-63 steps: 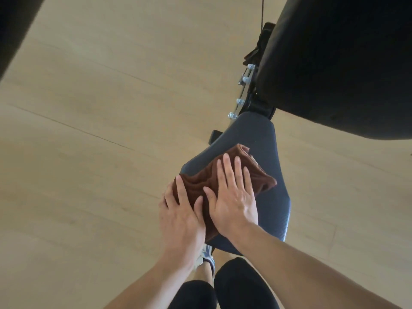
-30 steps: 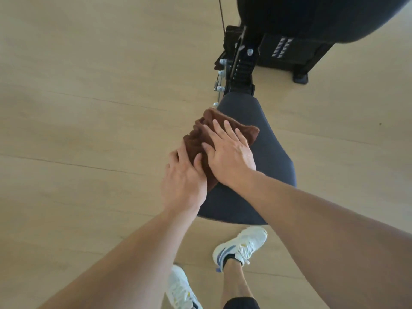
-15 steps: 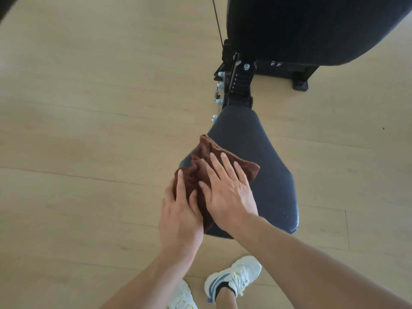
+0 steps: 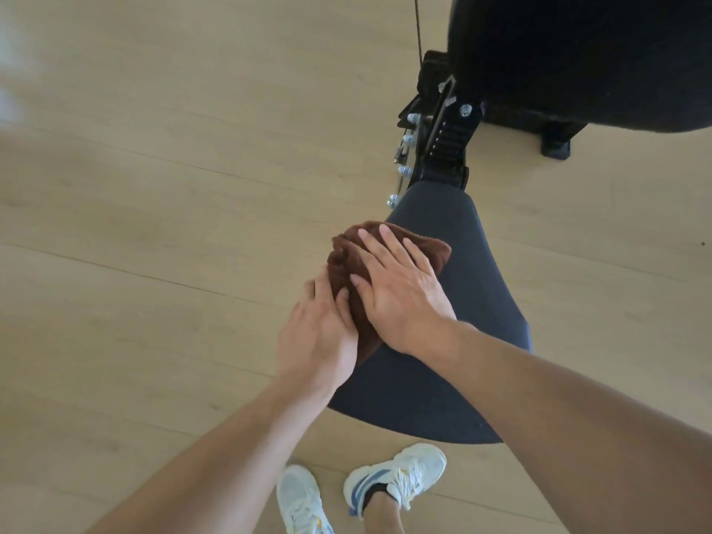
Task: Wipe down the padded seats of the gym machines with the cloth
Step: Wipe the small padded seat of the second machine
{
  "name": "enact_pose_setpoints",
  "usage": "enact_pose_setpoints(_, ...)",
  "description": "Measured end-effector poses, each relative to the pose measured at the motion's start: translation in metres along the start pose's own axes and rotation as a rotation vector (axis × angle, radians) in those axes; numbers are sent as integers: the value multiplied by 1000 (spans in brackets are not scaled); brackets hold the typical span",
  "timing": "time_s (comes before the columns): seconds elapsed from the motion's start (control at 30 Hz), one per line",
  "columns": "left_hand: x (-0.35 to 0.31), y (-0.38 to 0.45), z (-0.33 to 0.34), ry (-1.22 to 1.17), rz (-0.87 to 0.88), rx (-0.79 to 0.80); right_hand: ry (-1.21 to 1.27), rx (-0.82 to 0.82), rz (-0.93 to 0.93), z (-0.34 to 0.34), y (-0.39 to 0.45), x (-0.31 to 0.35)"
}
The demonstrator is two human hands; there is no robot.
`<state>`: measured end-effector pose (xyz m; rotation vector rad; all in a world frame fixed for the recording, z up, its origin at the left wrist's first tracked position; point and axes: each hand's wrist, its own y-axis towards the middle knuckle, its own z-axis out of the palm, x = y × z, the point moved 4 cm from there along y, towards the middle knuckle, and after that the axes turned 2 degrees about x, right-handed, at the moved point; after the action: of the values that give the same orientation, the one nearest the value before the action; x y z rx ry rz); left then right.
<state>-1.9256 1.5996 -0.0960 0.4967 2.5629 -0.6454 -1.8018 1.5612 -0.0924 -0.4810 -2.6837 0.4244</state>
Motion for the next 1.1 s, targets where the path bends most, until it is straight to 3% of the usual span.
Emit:
enact_pose_setpoints(0.2,7,20,-2,-194,-14,97,-42,24,-16,-6,29,-4)
enact_pose_setpoints(0.4,12,-27,4,-38,32,-37,-4,-3,-17,-1,7,1)
enact_pose_setpoints(0.57,26,-60,14,99,162,-45,46,-106,50,16,-47,16)
enact_pose_setpoints(0.7,22,-83,18,313,361,-38,98,-339,183,28,-110,14)
enact_pose_setpoints(0.83,0,-104,33,373,580,61,115,-482,397,45,-172,-4)
enact_pose_setpoints(0.97,-44,-118,63,399,623,163,187,-471,656,54,-211,-32)
enact_pose_setpoints(1.1,-79,-107,80,411,704,173,592,-466,853,49,-211,-66)
